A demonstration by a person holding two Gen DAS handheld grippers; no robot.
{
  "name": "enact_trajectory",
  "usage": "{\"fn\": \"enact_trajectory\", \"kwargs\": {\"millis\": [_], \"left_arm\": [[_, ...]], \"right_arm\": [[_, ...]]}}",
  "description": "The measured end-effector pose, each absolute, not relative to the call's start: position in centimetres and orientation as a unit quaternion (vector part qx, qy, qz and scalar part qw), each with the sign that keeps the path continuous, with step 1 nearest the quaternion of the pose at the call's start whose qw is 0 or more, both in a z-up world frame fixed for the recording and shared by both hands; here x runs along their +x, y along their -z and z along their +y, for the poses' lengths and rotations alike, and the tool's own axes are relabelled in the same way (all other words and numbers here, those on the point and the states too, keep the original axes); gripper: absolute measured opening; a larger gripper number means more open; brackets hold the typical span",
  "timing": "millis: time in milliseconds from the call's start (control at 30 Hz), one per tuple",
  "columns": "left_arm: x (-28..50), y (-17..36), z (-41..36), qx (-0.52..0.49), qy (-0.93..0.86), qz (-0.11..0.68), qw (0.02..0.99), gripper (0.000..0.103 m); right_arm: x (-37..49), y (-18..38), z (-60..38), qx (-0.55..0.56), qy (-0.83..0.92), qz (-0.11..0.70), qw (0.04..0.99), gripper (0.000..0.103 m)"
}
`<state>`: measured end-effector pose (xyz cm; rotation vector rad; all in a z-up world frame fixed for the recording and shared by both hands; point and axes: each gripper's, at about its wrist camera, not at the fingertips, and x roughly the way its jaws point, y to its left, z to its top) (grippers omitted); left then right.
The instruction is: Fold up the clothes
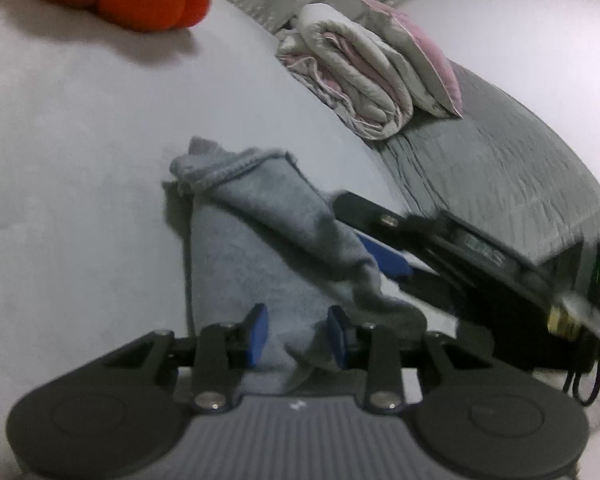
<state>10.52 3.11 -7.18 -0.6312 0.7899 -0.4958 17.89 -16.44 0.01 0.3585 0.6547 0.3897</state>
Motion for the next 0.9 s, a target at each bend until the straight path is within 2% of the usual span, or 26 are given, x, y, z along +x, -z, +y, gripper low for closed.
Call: {"fn": "enact_trajectory", "kwargs": {"millis": [233, 267, 333, 367, 400, 633, 667, 800, 833, 900], "left_arm": [[9.9, 7.1, 2.3, -0.247, 0.262, 0.370, 0.856, 0.032], [9.8, 7.1, 2.1, -0.241, 0.265, 0.370, 0.857, 0.032], [9.7, 6.9, 1.9, -0.231, 0.270, 0.370, 0.858, 0.032], [9.6, 6.9, 1.8, -0.226, 0.272, 0.370, 0.859, 0.032], [9.5, 6.8, 1.7, -0.223, 0.274, 0.370, 0.859, 0.032], [9.6, 6.5, 1.2, -0.202, 0.289, 0.369, 0.860, 0.032], [9.7, 6.4, 1.2, -0.201, 0.289, 0.369, 0.860, 0.033], [10.6, 6.1, 1.9, -0.222, 0.290, 0.368, 0.855, 0.033], [10.8, 6.1, 2.2, -0.232, 0.289, 0.367, 0.853, 0.033], [11.2, 6.0, 2.8, -0.253, 0.287, 0.364, 0.849, 0.033]], "right_arm": [[18.0, 0.9, -12.8, 0.073, -0.192, 0.310, 0.928, 0.060], [18.0, 1.0, -12.4, 0.062, -0.188, 0.305, 0.932, 0.055], [17.8, 1.0, -12.2, 0.053, -0.180, 0.295, 0.937, 0.034], [17.7, 0.9, -12.5, 0.061, -0.177, 0.288, 0.939, 0.016], [17.7, 0.8, -12.7, 0.069, -0.174, 0.282, 0.941, 0.009], [17.8, 0.0, -20.5, 0.236, -0.079, 0.232, 0.940, 0.009], [18.0, 0.7, -22.0, 0.256, -0.054, 0.246, 0.933, 0.005], [18.6, 3.4, -25.6, 0.329, -0.037, 0.296, 0.896, 0.004], [18.5, 3.7, -26.2, 0.345, -0.041, 0.300, 0.888, 0.005], [18.3, 2.9, -26.4, 0.343, -0.048, 0.292, 0.892, 0.014]]}}
